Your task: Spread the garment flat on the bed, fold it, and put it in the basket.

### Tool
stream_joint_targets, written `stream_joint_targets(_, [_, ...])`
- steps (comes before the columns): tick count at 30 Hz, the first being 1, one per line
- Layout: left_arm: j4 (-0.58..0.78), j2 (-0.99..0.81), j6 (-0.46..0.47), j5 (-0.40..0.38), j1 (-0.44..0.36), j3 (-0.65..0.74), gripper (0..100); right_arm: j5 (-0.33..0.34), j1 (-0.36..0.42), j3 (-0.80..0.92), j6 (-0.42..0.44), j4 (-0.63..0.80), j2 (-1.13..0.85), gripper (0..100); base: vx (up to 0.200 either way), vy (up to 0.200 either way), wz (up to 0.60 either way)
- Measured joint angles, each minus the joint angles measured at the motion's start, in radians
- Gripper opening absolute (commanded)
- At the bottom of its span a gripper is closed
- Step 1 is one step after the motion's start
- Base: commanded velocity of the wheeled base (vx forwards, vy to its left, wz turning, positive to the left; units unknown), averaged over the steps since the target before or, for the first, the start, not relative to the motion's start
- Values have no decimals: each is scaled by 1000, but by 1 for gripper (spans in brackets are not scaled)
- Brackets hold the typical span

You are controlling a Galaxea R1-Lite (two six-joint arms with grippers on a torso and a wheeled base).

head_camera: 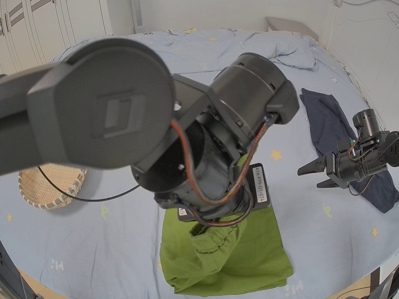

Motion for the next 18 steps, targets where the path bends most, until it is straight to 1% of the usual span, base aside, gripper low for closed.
stream_joint_targets(4, [-8,30,-47,-2,-12,-38,100,0,1,0,0,0,1,100,0,0,0])
stream_joint_targets(10, [-41,69,-120,-4,-90,-94,100,0,0,0,1,0,1,100,0,0,0])
stream_joint_targets(12, [-44,73,-129,-6,-101,-97,100,0,0,0,1,0,1,100,0,0,0])
stream_joint_targets(15, [-46,73,-132,-9,-83,-94,100,3,2,0,3,0,1,100,0,0,0])
stream_joint_targets(17, [-46,67,-131,-20,-48,-82,100,6,8,-1,7,0,1,100,0,0,0])
stream_joint_targets(18, [-46,63,-128,-32,-19,-72,100,7,15,0,11,1,1,100,0,0,0])
